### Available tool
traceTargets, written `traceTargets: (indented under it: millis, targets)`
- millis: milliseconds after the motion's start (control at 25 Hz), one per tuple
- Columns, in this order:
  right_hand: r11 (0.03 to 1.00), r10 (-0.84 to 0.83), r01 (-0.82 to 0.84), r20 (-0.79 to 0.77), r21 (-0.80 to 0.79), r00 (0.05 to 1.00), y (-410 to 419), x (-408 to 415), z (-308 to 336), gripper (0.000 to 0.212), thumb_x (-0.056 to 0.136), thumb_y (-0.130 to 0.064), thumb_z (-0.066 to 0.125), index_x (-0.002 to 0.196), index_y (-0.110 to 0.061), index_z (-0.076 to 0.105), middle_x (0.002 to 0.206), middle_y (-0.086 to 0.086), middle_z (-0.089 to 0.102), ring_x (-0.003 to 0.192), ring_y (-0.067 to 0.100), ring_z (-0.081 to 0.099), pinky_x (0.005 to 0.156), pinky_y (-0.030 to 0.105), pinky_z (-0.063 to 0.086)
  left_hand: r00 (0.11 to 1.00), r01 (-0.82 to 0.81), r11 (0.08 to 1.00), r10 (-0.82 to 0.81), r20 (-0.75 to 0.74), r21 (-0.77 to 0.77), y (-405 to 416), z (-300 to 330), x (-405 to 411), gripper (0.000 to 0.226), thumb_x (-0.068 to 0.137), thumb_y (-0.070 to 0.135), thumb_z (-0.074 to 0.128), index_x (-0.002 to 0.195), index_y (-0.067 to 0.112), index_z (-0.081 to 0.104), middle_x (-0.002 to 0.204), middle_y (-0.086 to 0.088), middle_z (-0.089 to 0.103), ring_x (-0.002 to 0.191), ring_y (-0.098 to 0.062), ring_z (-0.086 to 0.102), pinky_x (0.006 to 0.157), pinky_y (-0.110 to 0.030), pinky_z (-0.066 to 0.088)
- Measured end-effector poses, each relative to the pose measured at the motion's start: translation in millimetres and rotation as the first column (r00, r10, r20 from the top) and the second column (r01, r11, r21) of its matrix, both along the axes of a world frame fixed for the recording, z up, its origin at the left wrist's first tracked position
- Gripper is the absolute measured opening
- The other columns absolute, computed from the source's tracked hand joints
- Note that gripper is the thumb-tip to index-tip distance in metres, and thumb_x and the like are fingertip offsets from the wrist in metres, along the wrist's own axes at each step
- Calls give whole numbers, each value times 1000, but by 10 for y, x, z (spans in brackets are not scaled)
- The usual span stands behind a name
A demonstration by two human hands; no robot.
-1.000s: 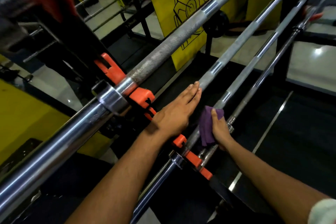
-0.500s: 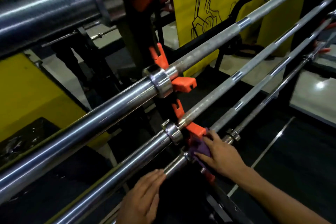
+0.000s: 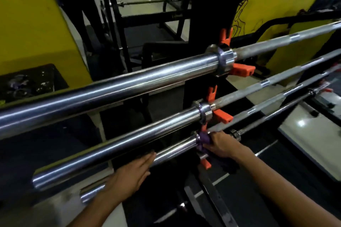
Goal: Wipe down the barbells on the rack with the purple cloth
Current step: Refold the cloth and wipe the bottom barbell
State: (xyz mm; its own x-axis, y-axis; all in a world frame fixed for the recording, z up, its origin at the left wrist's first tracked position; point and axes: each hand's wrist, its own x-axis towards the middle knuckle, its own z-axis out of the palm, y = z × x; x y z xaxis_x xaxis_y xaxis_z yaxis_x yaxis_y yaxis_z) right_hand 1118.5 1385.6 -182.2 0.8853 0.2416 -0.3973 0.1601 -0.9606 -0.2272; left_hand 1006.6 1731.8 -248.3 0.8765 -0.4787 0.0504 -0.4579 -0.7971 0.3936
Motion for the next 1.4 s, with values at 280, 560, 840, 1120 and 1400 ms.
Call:
traceTargets:
  millis: [280,560,840,1120,1400]
  targets:
    - [926,-360,334,143,177,922,-143,-79,112,43,93,-43,63,128,-18,60,119,10,67,110,31,64,90,38,51,995,61,996,-67,-80,-68,141,-172,94,60,100,62,15,157,44,5,161,14,26,137,-7,45,108,-24,43]
    - [870,-484,409,318,277,815,542,-622,-528,64,100,-43,50,151,-11,27,141,14,39,91,42,68,66,44,54,981,55,995,-69,-179,-83,167,-161,168,69,86,78,3,150,53,-4,161,24,7,147,4,18,112,-4,12]
    - [871,-448,318,340,375,827,425,-1184,-298,34,99,-39,52,129,-24,46,129,-3,47,101,26,63,76,36,48,973,57,995,-74,-220,-84,88,-6,149,64,106,38,41,157,36,3,162,19,6,148,-3,21,115,-14,22]
    - [995,-94,101,465,10,880,874,-173,-431,58,89,-49,39,134,-14,52,132,7,61,126,30,48,114,46,34,973,69,995,-83,-217,-71,83,2,117,64,105,37,42,155,38,2,160,20,7,147,-4,24,115,-18,28]
    - [804,-491,197,440,561,752,838,-525,-601,46,94,-27,55,137,-10,52,141,7,54,140,21,40,119,32,29,961,63,995,-83,-266,-80,105,-30,131,66,106,36,41,152,47,-4,160,25,5,146,3,20,115,-16,26]
